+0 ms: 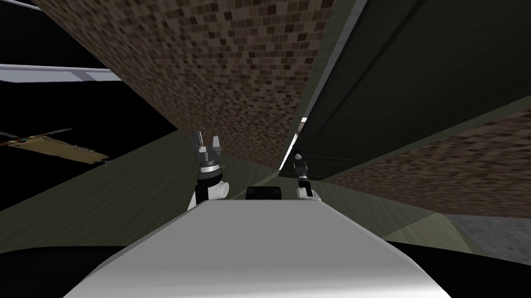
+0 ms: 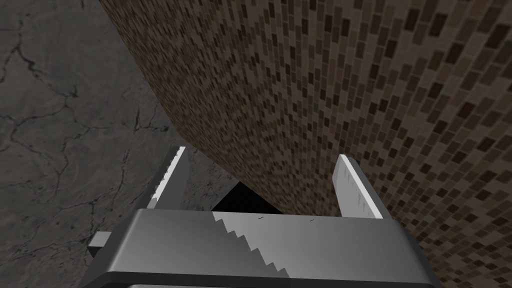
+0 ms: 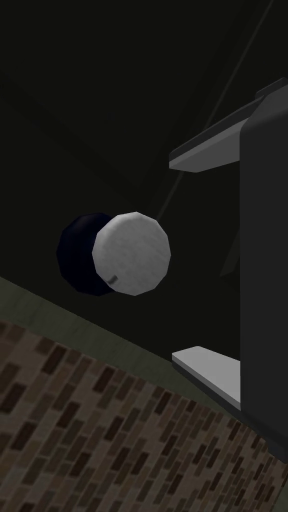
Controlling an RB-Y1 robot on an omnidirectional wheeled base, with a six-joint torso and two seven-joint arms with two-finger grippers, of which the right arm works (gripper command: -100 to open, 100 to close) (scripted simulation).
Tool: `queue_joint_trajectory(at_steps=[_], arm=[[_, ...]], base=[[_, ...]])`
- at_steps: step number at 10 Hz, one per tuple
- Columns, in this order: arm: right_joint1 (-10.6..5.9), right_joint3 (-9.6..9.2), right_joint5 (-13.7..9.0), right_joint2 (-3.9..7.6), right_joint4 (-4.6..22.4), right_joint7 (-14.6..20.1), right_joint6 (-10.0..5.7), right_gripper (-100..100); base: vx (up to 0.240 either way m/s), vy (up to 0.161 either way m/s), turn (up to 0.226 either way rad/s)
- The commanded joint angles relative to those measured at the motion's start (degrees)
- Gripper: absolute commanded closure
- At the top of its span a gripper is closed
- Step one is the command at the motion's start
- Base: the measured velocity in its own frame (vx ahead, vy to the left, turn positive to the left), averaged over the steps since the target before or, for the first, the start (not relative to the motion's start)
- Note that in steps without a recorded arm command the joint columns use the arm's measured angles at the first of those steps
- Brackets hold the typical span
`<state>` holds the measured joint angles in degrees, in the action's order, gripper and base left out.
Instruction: Pull the door open
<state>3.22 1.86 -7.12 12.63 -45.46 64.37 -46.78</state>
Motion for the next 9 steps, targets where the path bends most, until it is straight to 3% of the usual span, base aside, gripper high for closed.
queue_joint_trajectory(at_steps=[1,2,9], arm=[[-0.05,0.19,0.54,-0.32,-0.12,2.86,0.17,-100],[-0.05,0.19,0.54,-0.32,-0.12,3.23,0.17,-100],[0.11,0.96,2.69,-1.65,-1.30,14.09,1.17,-100]], base=[[-0.031,-0.001,-0.009],[-0.025,-0.001,-0.007],[-0.029,-0.008,-0.011]])
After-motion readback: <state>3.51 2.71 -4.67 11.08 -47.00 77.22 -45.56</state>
